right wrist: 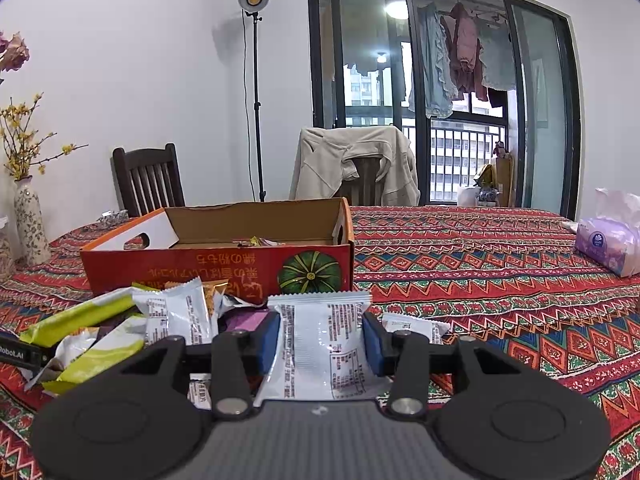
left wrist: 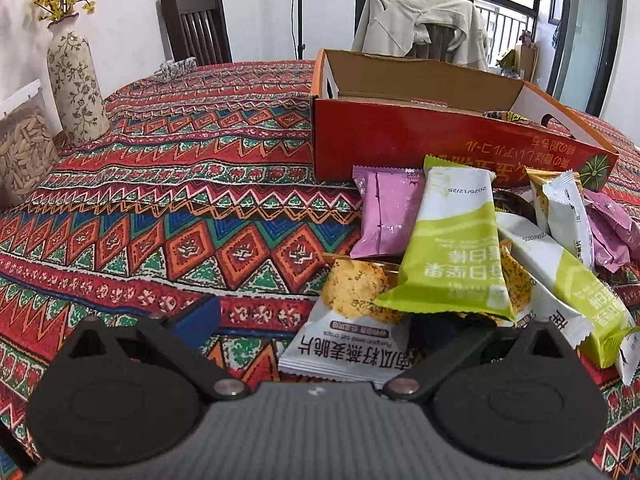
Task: Organize snacks
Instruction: 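Lower the left gripper onto the white biscuit packet and close it, then carry both held packets over the open box with both grippers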
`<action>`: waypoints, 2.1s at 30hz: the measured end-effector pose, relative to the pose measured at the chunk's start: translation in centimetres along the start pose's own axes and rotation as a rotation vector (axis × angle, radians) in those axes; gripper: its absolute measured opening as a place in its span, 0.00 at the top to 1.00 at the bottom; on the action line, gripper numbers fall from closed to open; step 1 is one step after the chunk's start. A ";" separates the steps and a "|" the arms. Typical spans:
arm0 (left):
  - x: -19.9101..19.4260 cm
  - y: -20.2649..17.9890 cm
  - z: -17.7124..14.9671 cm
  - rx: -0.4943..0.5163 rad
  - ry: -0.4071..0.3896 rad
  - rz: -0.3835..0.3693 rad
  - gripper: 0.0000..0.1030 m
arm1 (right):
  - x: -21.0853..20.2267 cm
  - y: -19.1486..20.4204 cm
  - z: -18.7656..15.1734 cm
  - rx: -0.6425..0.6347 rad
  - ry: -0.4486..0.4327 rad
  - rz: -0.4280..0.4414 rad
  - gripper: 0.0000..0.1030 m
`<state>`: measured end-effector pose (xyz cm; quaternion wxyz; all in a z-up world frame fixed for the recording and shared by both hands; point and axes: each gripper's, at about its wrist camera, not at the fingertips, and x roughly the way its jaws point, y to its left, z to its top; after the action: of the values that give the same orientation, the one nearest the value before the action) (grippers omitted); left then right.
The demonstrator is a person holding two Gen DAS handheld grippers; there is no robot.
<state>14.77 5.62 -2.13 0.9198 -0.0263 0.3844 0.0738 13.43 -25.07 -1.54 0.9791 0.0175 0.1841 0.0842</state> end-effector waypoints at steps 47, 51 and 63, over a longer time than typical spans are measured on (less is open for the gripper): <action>-8.8 -1.7 1.3 0.017 -0.400 -0.060 0.60 | -1.1 0.9 1.3 -0.042 -0.076 0.020 0.58; -8.6 -2.4 3.1 0.019 -0.423 -0.063 0.60 | -0.8 1.2 3.2 -0.053 -0.108 0.017 0.58; -6.0 -5.1 9.4 0.026 -0.438 -0.097 0.60 | 4.3 2.6 9.0 -0.052 -0.128 0.024 0.58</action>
<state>17.99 0.88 8.68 0.9841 -0.0160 0.1746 0.0286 20.18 -21.79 5.46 0.9880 -0.0002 0.1184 0.0996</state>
